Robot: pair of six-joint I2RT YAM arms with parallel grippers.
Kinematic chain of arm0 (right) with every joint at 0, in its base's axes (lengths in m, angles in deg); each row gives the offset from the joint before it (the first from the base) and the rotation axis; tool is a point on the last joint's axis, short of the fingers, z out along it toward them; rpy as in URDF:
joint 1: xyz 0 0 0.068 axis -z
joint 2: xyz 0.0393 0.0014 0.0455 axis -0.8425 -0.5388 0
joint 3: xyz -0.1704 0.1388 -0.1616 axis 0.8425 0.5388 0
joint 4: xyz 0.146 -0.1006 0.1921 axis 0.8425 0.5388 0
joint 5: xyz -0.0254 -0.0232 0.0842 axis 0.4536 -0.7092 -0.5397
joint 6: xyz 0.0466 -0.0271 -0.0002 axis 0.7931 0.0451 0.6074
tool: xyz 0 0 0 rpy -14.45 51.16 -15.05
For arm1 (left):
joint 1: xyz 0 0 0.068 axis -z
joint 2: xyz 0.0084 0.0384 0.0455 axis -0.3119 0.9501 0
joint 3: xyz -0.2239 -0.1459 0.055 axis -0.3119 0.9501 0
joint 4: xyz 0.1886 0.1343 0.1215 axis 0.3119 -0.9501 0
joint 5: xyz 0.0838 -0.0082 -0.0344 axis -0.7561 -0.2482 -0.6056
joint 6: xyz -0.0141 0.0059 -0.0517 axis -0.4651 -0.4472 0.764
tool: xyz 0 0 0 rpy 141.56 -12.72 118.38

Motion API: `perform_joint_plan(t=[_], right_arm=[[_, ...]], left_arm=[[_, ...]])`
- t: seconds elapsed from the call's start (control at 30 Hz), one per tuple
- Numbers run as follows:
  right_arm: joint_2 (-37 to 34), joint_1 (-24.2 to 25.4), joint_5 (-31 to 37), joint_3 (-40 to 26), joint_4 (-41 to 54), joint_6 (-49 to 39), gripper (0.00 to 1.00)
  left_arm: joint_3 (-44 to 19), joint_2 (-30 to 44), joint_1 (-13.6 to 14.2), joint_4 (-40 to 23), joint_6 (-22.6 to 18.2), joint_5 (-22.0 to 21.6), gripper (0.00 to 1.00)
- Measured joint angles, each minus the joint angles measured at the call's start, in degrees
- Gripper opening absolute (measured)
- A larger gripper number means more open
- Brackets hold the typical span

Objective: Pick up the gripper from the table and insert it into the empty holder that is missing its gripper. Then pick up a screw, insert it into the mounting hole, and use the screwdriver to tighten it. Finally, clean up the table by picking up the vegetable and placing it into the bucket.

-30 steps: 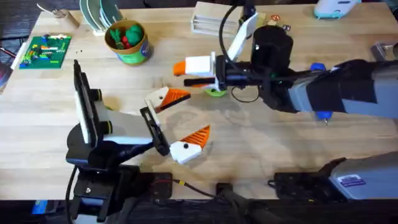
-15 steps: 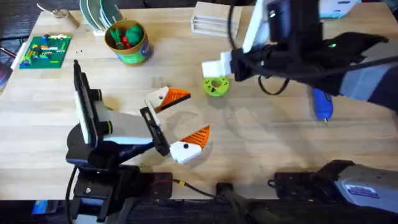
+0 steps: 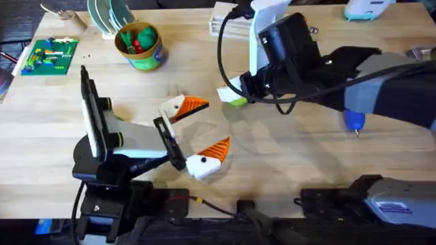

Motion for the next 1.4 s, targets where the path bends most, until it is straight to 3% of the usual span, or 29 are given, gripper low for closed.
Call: perform_joint_plan(t=[0.37, 0.63, 0.83, 1.33, 1.4], right_arm=[[-1.67, -0.51, 1.22, -3.08, 5.78, -2.1, 0.929], [-7.53, -6.03, 5.1, -5.36, 5.87, -8.24, 0.929], [-10.24, -7.06, 6.53, -5.68, 5.81, -9.67, 0.919], [-12.29, -8.27, 12.83, -6.21, 5.5, -11.52, 0.409], [-12.29, -8.35, 13.44, -6.21, 5.52, -11.52, 0.397]], left_arm=[[0.0, -0.01, 0.0, 0.0, -0.02, 0.0, 0.993], [0.0, 0.0, 0.0, 0.0, 0.0, 0.0, 0.993], [0.0, 0.01, 0.0, 0.0, -0.02, 0.0, 0.993], [0.0, -0.01, 0.0, 0.0, 0.0, 0.02, 0.993], [0.0, -0.01, 0.0, 0.0, -0.02, 0.02, 0.993]])
